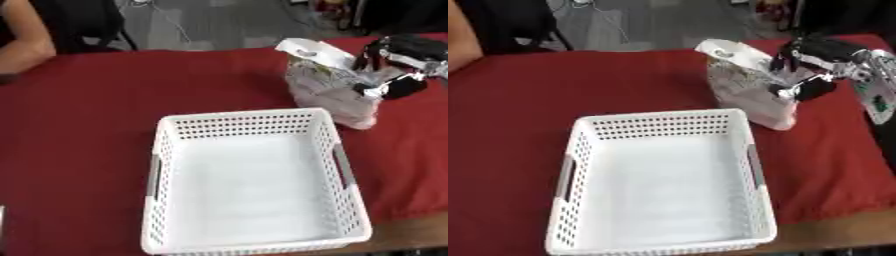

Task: Pick up objects on the table and place them in the box.

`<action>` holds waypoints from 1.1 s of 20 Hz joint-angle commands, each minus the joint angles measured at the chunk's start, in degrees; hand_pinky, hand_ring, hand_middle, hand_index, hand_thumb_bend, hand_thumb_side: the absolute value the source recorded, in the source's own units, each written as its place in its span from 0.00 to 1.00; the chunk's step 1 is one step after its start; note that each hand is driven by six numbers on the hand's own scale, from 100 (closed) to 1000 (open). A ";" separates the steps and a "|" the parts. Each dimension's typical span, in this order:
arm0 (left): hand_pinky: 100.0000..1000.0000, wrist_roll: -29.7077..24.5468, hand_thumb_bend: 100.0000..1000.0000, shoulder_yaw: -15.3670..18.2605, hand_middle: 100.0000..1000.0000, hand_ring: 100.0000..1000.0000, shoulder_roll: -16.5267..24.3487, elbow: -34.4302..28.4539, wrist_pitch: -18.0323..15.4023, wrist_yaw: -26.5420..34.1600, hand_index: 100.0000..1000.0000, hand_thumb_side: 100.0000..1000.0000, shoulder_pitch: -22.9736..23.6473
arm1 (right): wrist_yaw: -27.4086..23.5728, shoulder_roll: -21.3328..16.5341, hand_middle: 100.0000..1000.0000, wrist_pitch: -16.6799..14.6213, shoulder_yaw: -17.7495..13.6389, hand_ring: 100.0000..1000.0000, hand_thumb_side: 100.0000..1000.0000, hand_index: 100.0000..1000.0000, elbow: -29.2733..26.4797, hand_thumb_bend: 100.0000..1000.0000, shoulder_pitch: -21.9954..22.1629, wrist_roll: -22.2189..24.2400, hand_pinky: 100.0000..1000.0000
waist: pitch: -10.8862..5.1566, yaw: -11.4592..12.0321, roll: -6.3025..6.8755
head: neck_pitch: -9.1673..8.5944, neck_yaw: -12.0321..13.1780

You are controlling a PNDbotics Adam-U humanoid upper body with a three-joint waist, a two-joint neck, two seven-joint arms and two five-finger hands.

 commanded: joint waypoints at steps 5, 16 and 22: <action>0.68 -0.09 0.87 -0.02 0.93 0.83 0.62 -1.14 -0.10 0.11 0.99 1.00 -0.30 | 1.96 -1.94 0.13 0.17 -0.49 0.12 0.43 0.24 -1.68 0.00 -0.27 -7.03 0.00 | -0.61 -0.01 -0.14 | 0.17 0.24; 0.68 -0.16 0.87 -0.06 0.93 0.83 0.60 -1.14 0.07 0.06 0.99 1.00 -0.33 | 3.26 -2.01 0.00 0.85 -0.27 0.00 0.28 0.09 -1.15 0.00 0.15 -15.57 0.00 | -0.64 0.01 -0.13 | 0.21 0.17; 0.68 -0.22 0.87 -0.11 0.93 0.83 0.57 -1.14 0.16 0.05 0.99 1.00 -0.34 | 2.73 -2.24 0.00 0.75 -0.48 0.00 0.26 0.09 -1.60 0.00 0.34 -17.37 0.00 | -0.67 0.05 -0.14 | 0.15 0.16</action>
